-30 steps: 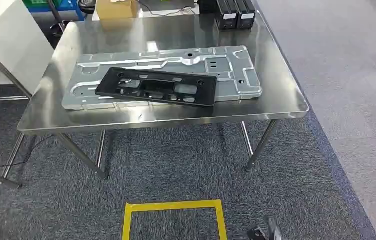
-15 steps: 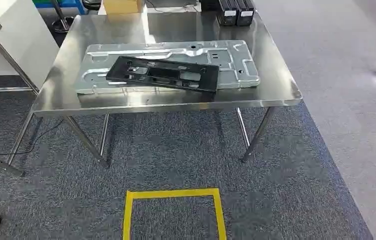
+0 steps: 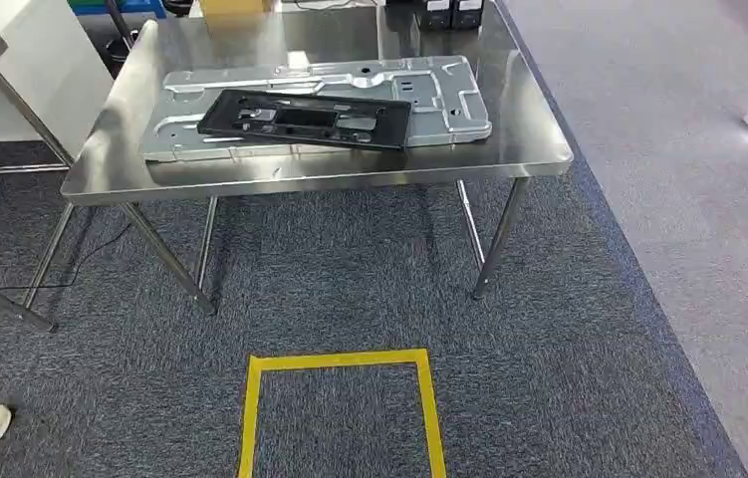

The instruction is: Take the parts from the cabinet and place them on the table.

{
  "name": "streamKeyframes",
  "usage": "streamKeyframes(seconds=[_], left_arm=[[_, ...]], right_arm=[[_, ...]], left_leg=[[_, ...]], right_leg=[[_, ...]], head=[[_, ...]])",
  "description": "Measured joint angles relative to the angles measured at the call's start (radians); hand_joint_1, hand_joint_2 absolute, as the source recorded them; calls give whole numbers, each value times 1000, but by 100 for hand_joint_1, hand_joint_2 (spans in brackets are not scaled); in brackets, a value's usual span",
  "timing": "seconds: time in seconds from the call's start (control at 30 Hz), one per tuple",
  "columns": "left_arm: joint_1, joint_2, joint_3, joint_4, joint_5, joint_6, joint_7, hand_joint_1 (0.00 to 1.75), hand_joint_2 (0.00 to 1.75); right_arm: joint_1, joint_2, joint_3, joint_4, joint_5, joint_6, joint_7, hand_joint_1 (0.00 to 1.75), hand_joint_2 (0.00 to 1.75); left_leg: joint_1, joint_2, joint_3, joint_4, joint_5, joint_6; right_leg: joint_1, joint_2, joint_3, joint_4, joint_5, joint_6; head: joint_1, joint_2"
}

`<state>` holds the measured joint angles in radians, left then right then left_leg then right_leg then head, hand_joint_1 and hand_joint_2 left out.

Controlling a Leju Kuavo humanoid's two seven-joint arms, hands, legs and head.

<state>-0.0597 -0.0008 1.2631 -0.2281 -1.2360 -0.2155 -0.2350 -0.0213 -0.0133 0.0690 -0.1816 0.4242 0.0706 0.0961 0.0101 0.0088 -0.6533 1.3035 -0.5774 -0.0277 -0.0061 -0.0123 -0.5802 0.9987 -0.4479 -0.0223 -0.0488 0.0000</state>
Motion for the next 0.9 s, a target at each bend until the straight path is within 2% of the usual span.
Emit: streamKeyframes(seconds=[0.03,0.07,0.1,0.13,0.17,0.23,0.27,0.3,0.33,0.37,0.47,0.5,0.53,0.57,0.6,0.63,0.67,0.7,0.73,0.8,0.83,0.87,0.9], left_arm=[[0,0,0,0,0,0,-2,0,0],[-1,0,-1,0,-1,0,-5,0,0],[-3,1,-2,0,-4,0,-8,0,0],[-7,4,-3,0,-4,0,-11,0,0],[-10,3,-5,0,-6,0,-15,0,0],[-11,3,-6,0,-8,0,-19,0,0],[-7,3,-8,0,-10,1,-19,0,0],[-8,2,-10,0,-12,2,-20,0,0],[-8,1,-13,0,-14,2,-20,0,0],[-7,1,-14,0,-15,3,-20,0,0],[-7,1,-14,0,-15,3,-20,0,0],[-7,1,-15,0,-14,3,-20,0,0],[-7,1,-16,0,-15,5,-20,0,0],[-6,0,-16,0,-15,5,-20,0,0],[-6,-2,-18,0,-14,8,-26,0,0],[-6,-3,-19,0,-15,8,-29,0,0],[-7,-4,-19,0,-14,8,-32,0,0],[-7,-4,-20,0,-14,8,-35,0,0],[-7,-5,-20,0,-13,8,-37,0,0],[-11,-5,-21,0,-13,6,-39,0,0],[-13,-5,-22,0,-13,5,-40,0,0],[-14,-4,-22,0,-11,4,-42,0,0],[-13,-5,-22,1,-10,3,-43,0,0]], right_arm=[[0,1,0,0,5,-3,-6,0,0],[0,5,0,0,10,-6,-11,0,0],[-2,5,0,0,10,-9,-13,0,0],[-2,11,0,0,10,-11,-16,0,0],[-2,11,0,0,8,-15,-20,0,0],[-2,11,-6,1,1,-18,-26,0,0],[-1,11,-8,1,-3,-18,-29,0,0],[-1,9,-12,2,-6,-21,-33,0,0],[-2,9,-15,2,-6,-22,-36,0,0],[-1,9,-15,2,-6,-22,-40,0,0],[-1,9,-15,2,-6,-22,-40,0,0],[-1,9,-15,2,-6,-22,-40,0,0],[-1,9,-16,3,-6,-22,-42,0,0],[1,9,-16,3,-6,-22,-43,0,0],[3,8,-21,4,-6,-29,-46,0,0],[4,8,-22,5,-6,-31,-47,0,0],[3,7,-22,5,-6,-35,-49,0,0],[0,8,-22,5,-5,-37,-52,0,0],[-1,7,-23,5,-5,-38,-55,0,0],[1,8,-23,6,-5,-38,-58,0,0],[1,8,-23,6,-2,-38,-60,0,0],[1,9,-23,6,0,-38,-61,0,0],[0,10,-23,6,1,-38,-61,0,0]], left_leg=[[-1,0,47,-51,43,4],[-2,-1,111,-134,73,12],[-7,-2,179,-226,69,22],[-13,-1,236,-314,32,33],[-13,-1,250,-354,20,34],[-22,0,237,-348,29,47],[-16,1,233,-359,39,56],[-11,12,225,-361,53,61],[-11,12,214,-361,61,72],[-11,13,209,-361,67,73],[-11,13,209,-361,67,73],[-11,14,206,-361,69,73],[-11,16,200,-361,73,73],[-12,19,186,-360,84,73],[-11,37,144,-344,102,67],[-10,39,139,-338,104,64],[-10,44,135,-330,104,62],[-16,49,126,-320,102,56],[-17,53,121,-313,104,50],[-16,61,121,-311,110,40],[-17,66,121,-310,111,35],[-13,52,115,-299,98,27],[-11,23,97,-258,59,21]], right_leg=[[1,1,-14,4,9,1],[3,1,-26,6,18,4],[2,1,-31,9,26,6],[7,1,-35,11,33,12],[4,-2,-37,11,41,20],[-2,-2,-39,4,60,34],[3,-1,-41,2,62,42],[-4,6,-49,19,40,45],[-5,8,-61,51,-17,50],[-6,9,-70,85,-57,53],[-6,9,-70,85,-57,53],[-6,9,-74,96,-69,55],[-7,9,-86,140,-105,59],[-9,9,-111,228,-152,65],[-11,8,-72,260,-76,73],[-12,4,-14,179,-52,71],[-11,-9,58,74,-44,68],[-5,-29,104,2,-64,61],[-1,-22,102,-9,-70,48],[1,-15,92,-9,-69,34],[-3,-10,90,-14,-64,24],[-8,-10,90,-19,-57,14],[-7,-6,85,-19,-52,6]], head=[[0,0],[0,0],[0,0],[0,0],[0,0],[0,0],[2,0],[0,0],[5,0],[6,0],[6,0],[5,0],[5,0],[6,0],[5,0],[6,0],[6,0],[6,0],[4,0],[3,0],[5,0],[5,0],[4,0]])
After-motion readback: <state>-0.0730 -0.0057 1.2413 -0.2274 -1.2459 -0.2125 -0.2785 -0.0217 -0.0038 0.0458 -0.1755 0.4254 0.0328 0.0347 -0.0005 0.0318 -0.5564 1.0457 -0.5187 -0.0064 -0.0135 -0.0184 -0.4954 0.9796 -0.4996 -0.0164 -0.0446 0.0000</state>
